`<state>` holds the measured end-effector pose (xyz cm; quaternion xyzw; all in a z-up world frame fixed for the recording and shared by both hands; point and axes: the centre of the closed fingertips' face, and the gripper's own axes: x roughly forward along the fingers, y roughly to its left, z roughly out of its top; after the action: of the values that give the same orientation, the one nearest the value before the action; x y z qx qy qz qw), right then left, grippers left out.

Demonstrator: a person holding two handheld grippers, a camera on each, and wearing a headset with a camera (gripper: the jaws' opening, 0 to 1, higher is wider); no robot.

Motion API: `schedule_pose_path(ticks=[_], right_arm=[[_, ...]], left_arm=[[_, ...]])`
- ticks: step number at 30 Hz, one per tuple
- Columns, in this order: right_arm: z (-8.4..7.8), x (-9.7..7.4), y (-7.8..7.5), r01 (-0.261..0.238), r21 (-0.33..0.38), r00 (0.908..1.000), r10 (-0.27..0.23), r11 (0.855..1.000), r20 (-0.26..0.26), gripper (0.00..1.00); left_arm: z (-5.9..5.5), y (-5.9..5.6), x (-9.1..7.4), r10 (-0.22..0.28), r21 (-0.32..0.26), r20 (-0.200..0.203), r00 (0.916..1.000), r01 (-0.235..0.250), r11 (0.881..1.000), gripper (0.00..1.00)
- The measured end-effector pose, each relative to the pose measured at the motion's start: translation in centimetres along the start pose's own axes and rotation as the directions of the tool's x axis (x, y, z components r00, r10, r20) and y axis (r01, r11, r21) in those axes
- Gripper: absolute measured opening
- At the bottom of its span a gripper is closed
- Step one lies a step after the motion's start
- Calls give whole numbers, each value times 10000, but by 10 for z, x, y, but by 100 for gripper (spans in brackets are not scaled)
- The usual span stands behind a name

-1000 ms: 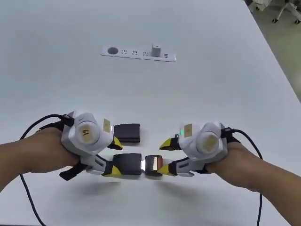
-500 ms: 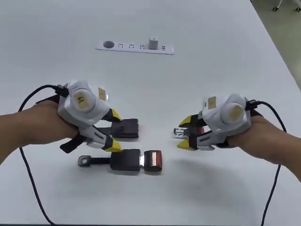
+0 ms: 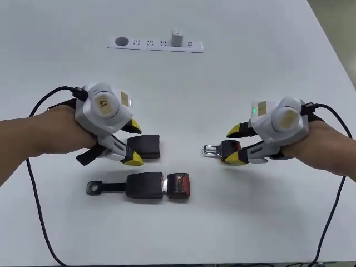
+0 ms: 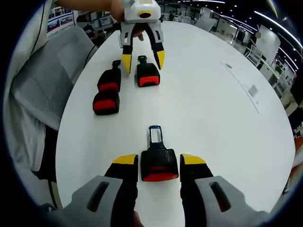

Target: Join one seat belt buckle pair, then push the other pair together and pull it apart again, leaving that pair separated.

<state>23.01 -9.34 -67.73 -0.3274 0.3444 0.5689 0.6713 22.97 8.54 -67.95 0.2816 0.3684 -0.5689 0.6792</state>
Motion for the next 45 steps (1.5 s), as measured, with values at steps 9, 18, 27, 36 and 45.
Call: schedule_pose_path(ticks=[9,18,27,36,45], right_arm=[[-19,10,1,-572,-209,9972,561,9981,-491,34],[-18,10,0,-822,-202,9957,812,9964,-451,33],[-10,11,-1,-885,-242,9955,875,9958,-370,33],[-10,13,-3,-876,-345,9953,860,9956,-442,33],[10,24,2,-912,-528,9955,896,9944,-311,33]], left_arm=[[-4,4,13,-190,380,-258,9995,200,9991,45],[-1,4,14,-386,827,-290,9988,409,9957,40],[0,2,14,-508,1039,-414,9979,549,9931,37],[2,-1,13,-573,1081,-530,9970,627,9922,35],[1,2,14,-544,961,-417,9976,582,9937,35]])
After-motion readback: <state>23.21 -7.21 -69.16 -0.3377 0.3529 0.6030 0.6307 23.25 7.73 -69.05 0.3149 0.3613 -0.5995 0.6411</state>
